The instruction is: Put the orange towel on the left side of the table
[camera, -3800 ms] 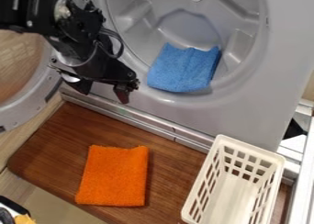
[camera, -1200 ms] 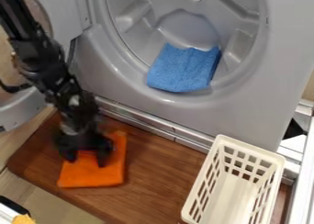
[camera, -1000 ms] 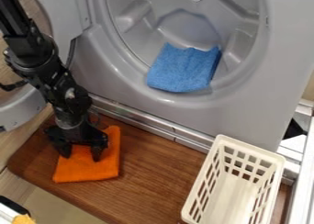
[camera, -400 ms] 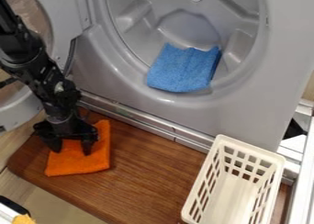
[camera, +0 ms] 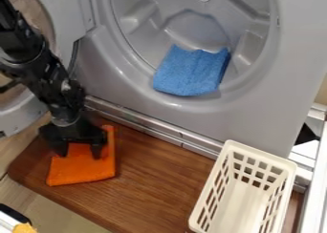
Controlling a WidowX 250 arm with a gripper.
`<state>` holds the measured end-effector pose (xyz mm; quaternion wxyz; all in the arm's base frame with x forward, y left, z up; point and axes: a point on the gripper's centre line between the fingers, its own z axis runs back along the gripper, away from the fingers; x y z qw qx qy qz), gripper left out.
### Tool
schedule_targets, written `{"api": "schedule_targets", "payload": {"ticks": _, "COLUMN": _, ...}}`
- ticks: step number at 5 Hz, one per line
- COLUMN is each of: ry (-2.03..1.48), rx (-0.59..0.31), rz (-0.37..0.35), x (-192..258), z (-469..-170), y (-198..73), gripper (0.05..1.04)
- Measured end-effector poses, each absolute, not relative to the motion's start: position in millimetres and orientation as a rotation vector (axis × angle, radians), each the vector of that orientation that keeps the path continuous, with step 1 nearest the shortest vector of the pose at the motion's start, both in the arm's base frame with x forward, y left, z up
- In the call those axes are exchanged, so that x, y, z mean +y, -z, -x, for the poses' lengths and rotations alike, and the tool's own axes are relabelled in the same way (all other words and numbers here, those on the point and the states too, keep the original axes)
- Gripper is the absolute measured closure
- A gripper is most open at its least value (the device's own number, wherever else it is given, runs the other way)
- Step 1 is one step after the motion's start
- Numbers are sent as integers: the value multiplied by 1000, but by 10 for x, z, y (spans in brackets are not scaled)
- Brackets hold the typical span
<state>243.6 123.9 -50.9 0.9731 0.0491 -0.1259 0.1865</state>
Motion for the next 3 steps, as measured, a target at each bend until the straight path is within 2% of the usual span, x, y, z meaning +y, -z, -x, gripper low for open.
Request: {"api": "schedule_targets", "payload": {"ticks": 3, "ry": -358, "rx": -373, "rz": -105, "x": 1044, "z": -2397, "y": -128, "gripper": 84}}
